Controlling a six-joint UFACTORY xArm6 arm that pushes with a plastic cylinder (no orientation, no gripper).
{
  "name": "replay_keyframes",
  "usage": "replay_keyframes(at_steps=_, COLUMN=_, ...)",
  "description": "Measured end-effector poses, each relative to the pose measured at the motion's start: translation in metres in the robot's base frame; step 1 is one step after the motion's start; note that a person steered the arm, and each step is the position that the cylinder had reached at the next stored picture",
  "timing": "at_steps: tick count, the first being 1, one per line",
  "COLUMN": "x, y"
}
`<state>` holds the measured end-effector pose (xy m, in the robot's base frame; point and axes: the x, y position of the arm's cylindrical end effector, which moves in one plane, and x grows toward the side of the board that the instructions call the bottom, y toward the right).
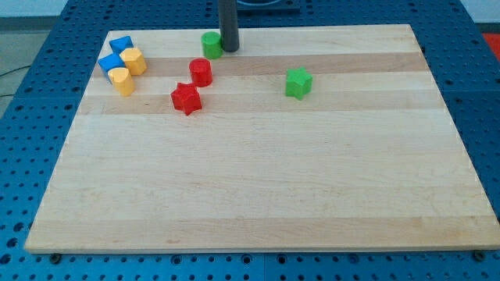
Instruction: Move the green star towards the top center of the board
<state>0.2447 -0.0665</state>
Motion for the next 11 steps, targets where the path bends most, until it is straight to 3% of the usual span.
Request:
replay_keyframes(at_steps=1, x=0.018, y=0.01)
replay_keyframes(at_steps=2, x=0.054, y=0.101)
replay_keyframes(at_steps=3, x=0.056, y=0.187)
replay_keyframes(at_steps=4, x=0.129, y=0.182)
replay_keyframes(at_steps=5, x=0.166, y=0.133)
replay_keyframes(at_steps=10, x=0.06, y=0.155)
replay_keyframes(at_steps=11, x=0.056, y=0.208)
